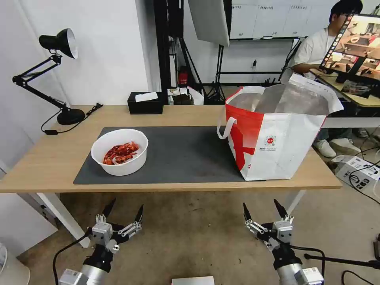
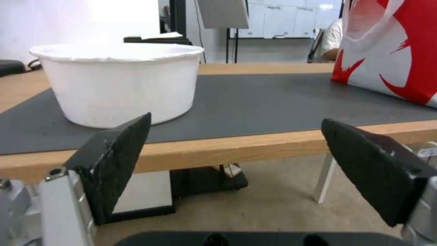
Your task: Pick up the trash from the table and place it into the takeout bag.
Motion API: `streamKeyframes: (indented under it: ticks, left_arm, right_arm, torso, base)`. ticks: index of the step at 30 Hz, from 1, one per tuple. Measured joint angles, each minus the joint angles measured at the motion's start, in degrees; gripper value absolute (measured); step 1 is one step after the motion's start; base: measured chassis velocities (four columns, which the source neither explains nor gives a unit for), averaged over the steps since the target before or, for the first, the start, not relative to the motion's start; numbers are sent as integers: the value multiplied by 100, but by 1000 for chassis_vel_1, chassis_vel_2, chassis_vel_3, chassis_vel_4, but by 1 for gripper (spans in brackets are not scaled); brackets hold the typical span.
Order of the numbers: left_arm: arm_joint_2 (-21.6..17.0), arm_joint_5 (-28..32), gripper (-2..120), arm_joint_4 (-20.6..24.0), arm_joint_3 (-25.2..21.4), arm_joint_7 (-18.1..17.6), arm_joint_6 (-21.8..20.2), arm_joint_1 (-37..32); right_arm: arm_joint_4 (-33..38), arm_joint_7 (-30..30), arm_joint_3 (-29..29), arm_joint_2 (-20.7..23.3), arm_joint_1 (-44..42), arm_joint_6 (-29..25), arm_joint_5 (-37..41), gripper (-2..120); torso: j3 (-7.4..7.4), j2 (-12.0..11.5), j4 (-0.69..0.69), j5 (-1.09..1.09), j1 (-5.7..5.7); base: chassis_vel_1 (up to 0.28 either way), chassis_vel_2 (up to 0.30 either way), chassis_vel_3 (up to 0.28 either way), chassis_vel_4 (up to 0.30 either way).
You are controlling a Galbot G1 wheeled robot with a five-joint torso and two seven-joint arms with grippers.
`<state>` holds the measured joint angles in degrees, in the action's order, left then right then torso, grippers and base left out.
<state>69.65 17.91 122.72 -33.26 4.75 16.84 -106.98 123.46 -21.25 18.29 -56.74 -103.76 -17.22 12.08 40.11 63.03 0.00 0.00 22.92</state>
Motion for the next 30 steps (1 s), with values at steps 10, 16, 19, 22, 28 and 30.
streamKeyframes:
  ticks: [10,16,19,22,28,30]
  left_arm:
    - [-5,90,100,141,-81,-4,-21,-2]
    - [-360,552,100,544,-510,-98,-475,217]
    - [-547,790,100,611,-643,-205,-686,339]
    - [-770,1019,100,630,-751,-324,-878,478]
    - [-1426,1655,100,594,-867,-617,-1392,972]
    - [-1889,2250,100,481,-915,-657,-1842,1394]
  right_arm:
    - [-5,0,-4,5,5,-22,-11,100]
    - [-7,5,-4,7,7,-25,-11,100]
    - [-7,6,-4,8,7,-26,-11,100]
    - [-7,7,-3,9,7,-27,-10,100]
    - [-7,11,-2,10,8,-29,-9,100]
    - [-7,11,-2,10,8,-30,-8,100]
  torso:
    - [0,-1,0,0,0]
    - [0,-1,0,0,0]
    - [0,-1,0,0,0]
    - [0,-1,0,-1,0]
    - [0,-1,1,-1,0]
    - [0,-1,0,-2,0]
  base:
    - [0,0,0,0]
    - [0,0,0,0]
    - [0,0,0,0]
    - [0,0,0,0]
    - [0,0,0,0]
    - [0,0,0,0]
